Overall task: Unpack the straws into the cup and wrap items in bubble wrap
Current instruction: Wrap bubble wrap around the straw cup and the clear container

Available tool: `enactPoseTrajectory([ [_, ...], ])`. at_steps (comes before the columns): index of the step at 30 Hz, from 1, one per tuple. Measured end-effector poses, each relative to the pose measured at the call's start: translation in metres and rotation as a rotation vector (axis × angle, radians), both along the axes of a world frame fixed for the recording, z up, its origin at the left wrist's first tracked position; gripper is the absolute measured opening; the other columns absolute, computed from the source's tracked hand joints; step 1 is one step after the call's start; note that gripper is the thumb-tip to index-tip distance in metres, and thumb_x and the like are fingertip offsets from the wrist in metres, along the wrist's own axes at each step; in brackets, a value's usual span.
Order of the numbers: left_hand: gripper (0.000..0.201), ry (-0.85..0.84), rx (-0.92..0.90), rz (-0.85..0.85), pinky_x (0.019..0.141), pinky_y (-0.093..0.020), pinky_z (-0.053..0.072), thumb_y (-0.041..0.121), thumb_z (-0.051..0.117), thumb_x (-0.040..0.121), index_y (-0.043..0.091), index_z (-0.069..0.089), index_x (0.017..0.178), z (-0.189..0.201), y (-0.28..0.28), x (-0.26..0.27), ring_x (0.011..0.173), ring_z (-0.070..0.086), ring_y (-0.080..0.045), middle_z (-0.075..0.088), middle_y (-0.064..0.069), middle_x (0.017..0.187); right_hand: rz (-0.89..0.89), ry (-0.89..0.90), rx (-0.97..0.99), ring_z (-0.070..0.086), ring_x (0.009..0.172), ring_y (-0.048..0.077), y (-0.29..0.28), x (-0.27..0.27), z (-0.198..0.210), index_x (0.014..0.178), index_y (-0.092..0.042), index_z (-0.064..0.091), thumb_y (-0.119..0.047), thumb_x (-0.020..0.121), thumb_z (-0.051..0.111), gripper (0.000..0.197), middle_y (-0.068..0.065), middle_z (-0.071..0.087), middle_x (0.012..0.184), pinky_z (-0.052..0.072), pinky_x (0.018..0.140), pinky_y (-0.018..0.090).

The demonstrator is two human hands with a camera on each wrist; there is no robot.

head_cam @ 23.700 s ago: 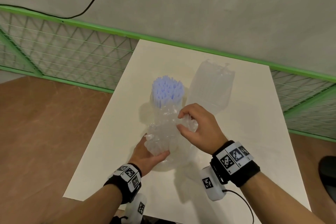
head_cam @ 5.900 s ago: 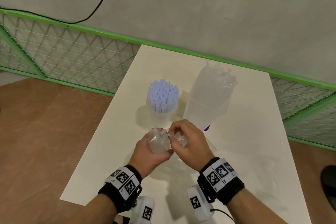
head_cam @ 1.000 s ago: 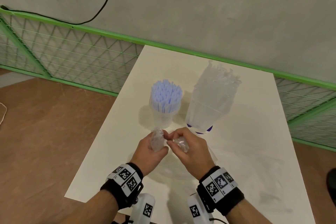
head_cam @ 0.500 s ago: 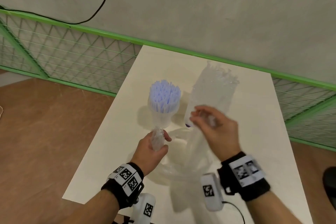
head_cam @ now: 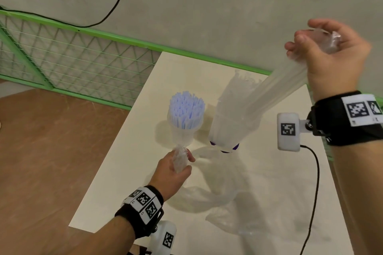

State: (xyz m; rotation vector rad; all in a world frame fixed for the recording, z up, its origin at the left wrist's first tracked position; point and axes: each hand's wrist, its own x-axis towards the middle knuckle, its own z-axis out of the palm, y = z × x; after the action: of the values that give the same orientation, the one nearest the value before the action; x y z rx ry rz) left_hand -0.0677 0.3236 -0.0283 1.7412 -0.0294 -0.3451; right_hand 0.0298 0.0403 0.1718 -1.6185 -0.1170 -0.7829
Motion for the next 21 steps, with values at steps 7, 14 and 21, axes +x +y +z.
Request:
enactPoseTrajectory([
  [7,0.017,0.002,-0.024,0.002,0.058,-0.018,0.041,0.001,0.063,0.079,0.015,0.064,0.088,0.004,-0.002,0.0,0.062,0.049,-0.013,0.062,0.001,0.084,0.088,0.144,-0.315,0.068,0.078,0.025,-0.004,0.027,-0.034,0.106,-0.012,0.065,-0.008,0.086,0.071,0.021,0.006,0.067,0.09,0.057,0.076,0.037],
  [14,0.017,0.033,-0.034,0.005,0.057,-0.02,0.04,0.002,0.062,0.079,0.016,0.064,0.088,0.006,-0.002,-0.001,0.061,0.047,-0.014,0.063,-0.001,0.084,-0.043,0.185,-1.085,0.062,0.11,0.023,-0.01,0.017,-0.111,0.113,-0.017,0.068,-0.035,0.095,0.058,0.027,0.001,0.068,0.119,0.044,0.097,0.034],
  [21,0.023,0.03,-0.035,0.011,0.059,-0.019,0.041,-0.007,0.061,0.082,0.014,0.064,0.089,0.004,-0.003,0.0,0.063,0.05,-0.012,0.067,-0.002,0.091,0.114,0.395,-1.319,0.02,0.148,0.019,-0.011,-0.005,-0.142,0.15,-0.028,0.035,-0.053,0.099,0.022,0.058,-0.008,0.036,0.155,0.02,0.117,0.043],
])
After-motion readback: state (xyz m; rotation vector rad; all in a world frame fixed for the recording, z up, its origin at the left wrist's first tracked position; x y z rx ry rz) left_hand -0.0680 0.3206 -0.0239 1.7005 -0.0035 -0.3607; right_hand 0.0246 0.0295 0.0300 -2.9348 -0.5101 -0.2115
